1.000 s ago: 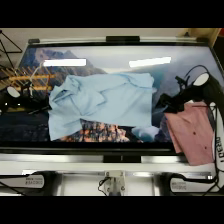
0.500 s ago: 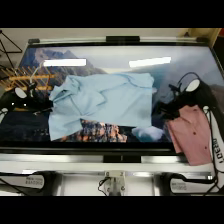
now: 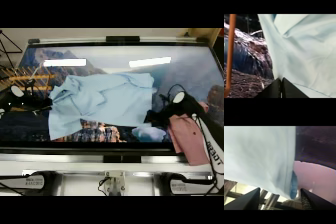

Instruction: Fold the shirts.

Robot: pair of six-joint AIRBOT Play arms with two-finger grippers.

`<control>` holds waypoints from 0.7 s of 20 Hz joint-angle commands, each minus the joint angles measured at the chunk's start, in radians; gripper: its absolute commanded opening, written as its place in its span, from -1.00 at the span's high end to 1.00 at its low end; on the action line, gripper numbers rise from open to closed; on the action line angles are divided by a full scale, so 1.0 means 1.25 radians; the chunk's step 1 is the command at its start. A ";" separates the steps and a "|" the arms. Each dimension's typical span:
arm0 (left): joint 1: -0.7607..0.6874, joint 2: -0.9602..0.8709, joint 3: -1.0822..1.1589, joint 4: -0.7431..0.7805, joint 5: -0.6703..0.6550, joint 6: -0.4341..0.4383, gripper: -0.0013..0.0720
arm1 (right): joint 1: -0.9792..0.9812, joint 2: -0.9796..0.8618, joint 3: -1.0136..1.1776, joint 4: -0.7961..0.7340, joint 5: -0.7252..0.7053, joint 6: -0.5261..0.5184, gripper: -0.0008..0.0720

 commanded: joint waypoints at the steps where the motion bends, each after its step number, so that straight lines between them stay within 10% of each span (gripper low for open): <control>1: -0.006 0.003 0.000 -0.014 -0.015 -0.001 0.89 | 0.033 -0.020 -0.013 0.019 -0.067 0.009 -0.70; 4: -0.010 0.004 0.001 -0.015 -0.034 0.000 0.89 | 0.037 -0.028 -0.010 0.023 -0.073 0.027 0.80; 14: -0.010 0.320 0.345 -0.154 0.002 0.059 0.89 | 0.035 0.319 0.409 -0.243 -0.120 -0.048 0.85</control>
